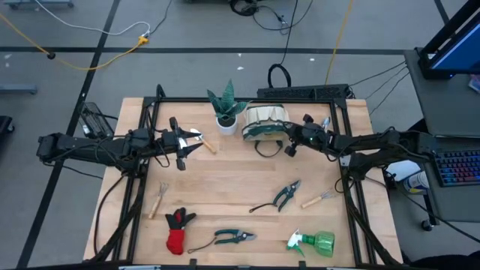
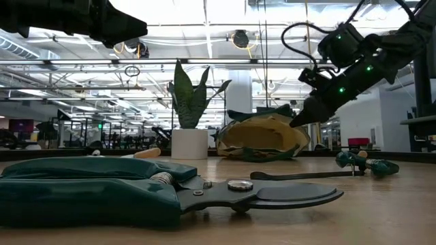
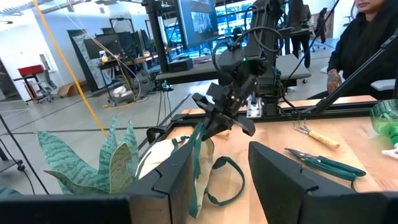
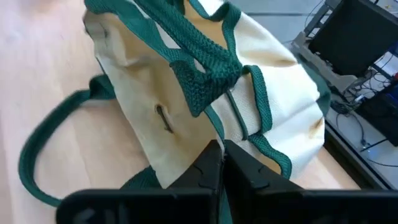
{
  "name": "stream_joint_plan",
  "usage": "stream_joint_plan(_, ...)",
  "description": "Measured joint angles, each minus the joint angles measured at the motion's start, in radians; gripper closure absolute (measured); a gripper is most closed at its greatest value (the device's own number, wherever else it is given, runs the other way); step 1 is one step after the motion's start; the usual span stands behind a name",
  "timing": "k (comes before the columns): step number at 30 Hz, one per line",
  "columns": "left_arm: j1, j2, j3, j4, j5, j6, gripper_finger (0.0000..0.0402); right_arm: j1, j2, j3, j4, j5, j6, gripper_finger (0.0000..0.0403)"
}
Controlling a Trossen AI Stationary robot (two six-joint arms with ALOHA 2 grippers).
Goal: Pick & Place Garden tools in Gardening bag
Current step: Prepare the gardening bag
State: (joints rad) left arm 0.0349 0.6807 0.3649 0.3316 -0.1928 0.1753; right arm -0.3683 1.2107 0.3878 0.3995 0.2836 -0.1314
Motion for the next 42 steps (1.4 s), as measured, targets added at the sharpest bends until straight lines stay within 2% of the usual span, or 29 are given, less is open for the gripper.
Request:
stream_joint_plan(10, 0.000, 0.000, 0.000, 0.001, 0.000, 0.000, 0.0241, 0.038, -0.103, 0.000, 0.047, -0.001, 0.088, 0.0402)
stream_joint_plan(18, 0.000, 0.000, 0.000, 0.001, 0.000, 0.000, 0.0241, 0.050, -0.154, 0.000, 0.077, -0.003, 0.314, 0.0402)
stream_joint_plan(23, 0.000, 0.000, 0.000, 0.002, 0.000, -0.006, 0.0241, 0.056, -0.158, 0.000, 0.128, -0.072, 0.435, 0.0402)
stream_joint_plan(30, 0.000, 0.000, 0.000, 0.015, 0.023, -0.021, 0.0241, 0.111, -0.157, 0.001, 0.153, -0.076, 0.567, 0.0403)
stream_joint_plan(37, -0.037, 0.008, 0.000, 0.025, 0.100, -0.014, 0.0241, 0.185, -0.157, 0.050, 0.139, -0.064, 0.621, 0.0403)
stream_joint_plan(42, -0.093, 0.080, -0.001, 0.060, 0.099, 0.117, 0.0241, 0.224, -0.157, 0.086, 0.061, 0.015, 0.622, 0.0403)
